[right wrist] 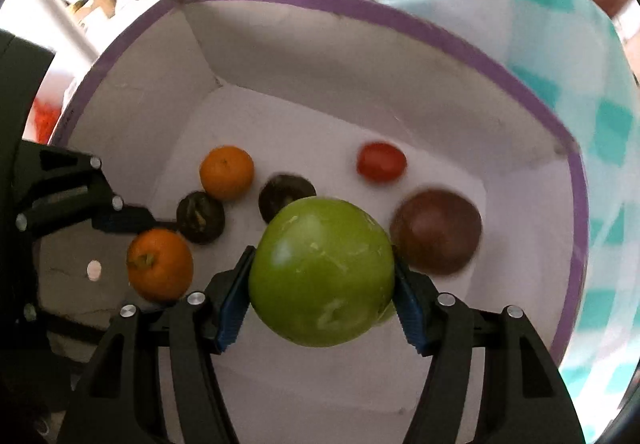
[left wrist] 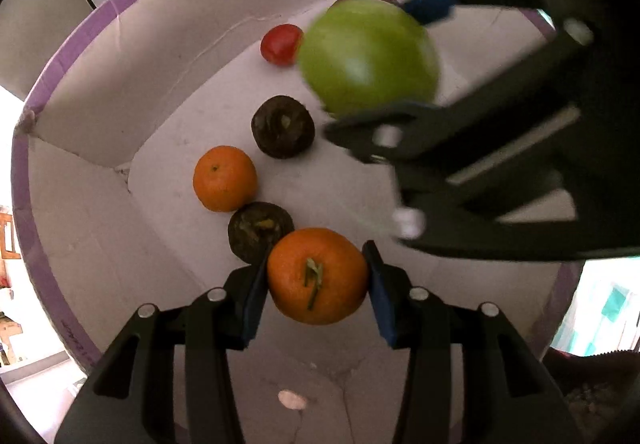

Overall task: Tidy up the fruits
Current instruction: 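Carry the green fruit and orange into the purple box and release both, then move both tools back toward the last dark brown fruit and small red tomato, then grasp the small red tomato with the right tool while the left tool grasps the dark brown fruit, then carry the red tomato and dark brown fruit into the purple box and release both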

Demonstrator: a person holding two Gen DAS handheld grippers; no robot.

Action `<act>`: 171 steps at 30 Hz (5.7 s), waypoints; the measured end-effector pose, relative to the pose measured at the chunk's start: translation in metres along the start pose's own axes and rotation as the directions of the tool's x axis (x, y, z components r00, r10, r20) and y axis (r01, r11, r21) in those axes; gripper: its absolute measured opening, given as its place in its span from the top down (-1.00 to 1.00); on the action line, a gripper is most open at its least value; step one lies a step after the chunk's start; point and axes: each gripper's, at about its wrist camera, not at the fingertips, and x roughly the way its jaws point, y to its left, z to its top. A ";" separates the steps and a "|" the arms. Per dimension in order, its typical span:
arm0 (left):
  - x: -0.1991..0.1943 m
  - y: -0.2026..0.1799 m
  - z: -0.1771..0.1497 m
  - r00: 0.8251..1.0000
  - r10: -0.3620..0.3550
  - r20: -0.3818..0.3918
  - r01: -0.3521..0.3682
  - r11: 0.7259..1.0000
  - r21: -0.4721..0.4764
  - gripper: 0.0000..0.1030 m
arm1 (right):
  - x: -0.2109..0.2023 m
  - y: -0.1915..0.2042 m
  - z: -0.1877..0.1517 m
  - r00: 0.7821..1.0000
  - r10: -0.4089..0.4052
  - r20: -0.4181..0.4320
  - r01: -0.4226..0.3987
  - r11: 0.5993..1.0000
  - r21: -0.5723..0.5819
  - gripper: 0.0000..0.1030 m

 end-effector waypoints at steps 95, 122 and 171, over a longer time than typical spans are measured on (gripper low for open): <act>0.129 -0.353 0.216 0.967 -0.095 0.238 -0.015 0.906 0.424 0.27 | -0.046 -0.138 -0.454 0.920 -0.379 0.094 0.028 0.305 0.952 0.41; -0.192 -0.262 0.095 0.851 -0.227 0.473 0.010 0.908 0.418 0.27 | -0.277 -0.105 -0.369 0.799 -0.591 0.109 0.176 0.403 0.898 0.41; -0.206 -0.020 -0.096 0.867 -0.190 0.461 0.072 0.963 0.261 0.27 | -0.293 0.116 -0.310 0.826 -0.559 0.070 0.232 0.452 0.861 0.41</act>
